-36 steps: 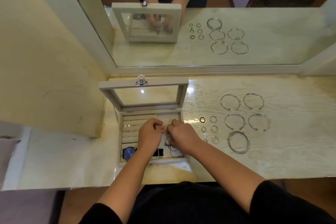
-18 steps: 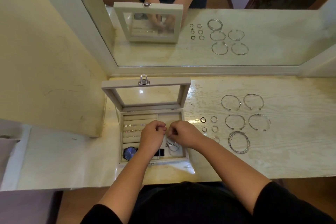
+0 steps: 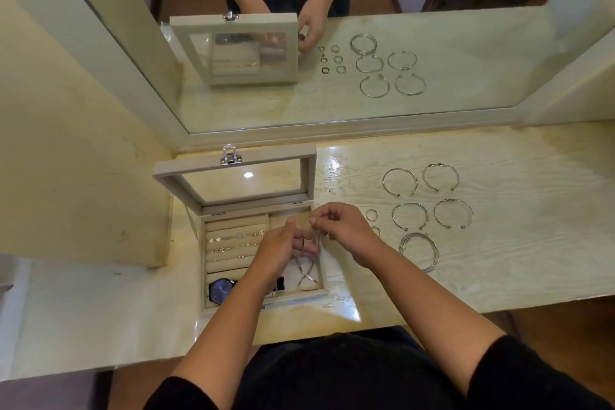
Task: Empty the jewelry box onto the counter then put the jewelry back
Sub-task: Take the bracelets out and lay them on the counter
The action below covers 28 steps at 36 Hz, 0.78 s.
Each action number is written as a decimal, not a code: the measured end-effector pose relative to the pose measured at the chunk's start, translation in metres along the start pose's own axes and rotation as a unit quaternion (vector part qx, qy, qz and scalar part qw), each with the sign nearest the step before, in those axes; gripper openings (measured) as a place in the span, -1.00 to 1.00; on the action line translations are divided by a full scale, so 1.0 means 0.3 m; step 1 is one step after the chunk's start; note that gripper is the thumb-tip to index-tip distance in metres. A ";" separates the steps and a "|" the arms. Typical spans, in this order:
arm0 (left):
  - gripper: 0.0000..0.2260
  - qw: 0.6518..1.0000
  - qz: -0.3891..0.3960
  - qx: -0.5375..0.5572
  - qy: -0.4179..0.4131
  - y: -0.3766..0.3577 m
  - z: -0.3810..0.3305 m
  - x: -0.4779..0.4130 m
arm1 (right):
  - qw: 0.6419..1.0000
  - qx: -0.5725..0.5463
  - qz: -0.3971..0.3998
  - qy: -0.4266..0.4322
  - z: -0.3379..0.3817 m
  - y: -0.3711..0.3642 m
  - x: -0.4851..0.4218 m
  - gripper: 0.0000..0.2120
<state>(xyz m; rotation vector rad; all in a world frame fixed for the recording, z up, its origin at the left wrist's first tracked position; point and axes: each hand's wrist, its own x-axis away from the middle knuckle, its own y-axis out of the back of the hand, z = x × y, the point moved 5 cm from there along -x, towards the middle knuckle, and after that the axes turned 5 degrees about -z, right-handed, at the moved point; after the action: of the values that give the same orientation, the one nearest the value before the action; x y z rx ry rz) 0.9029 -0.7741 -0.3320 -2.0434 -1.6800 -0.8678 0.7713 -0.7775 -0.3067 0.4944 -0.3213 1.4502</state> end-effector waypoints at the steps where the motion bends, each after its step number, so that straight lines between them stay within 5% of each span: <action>1: -0.52 1.000 0.014 -0.003 0.000 -0.009 -0.005 -0.001 | 1.000 -0.017 -0.011 -0.005 -0.002 0.013 -0.001 -0.82; 13: -0.38 0.992 0.120 -0.020 0.012 -0.175 -0.056 0.013 | 0.980 -0.183 -0.073 -0.033 -0.012 0.146 0.019 -0.86; 28: -0.56 0.982 0.183 -0.017 0.033 -0.369 -0.063 0.018 | 0.927 -0.293 -0.229 -0.051 -0.100 0.417 0.071 -0.86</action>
<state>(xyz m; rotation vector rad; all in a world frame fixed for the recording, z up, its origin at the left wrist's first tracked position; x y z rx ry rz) 0.7920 -0.7560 -0.3262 -2.2222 -1.2061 -0.8289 0.6470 -0.7382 -0.3060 0.1359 -0.6514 0.8159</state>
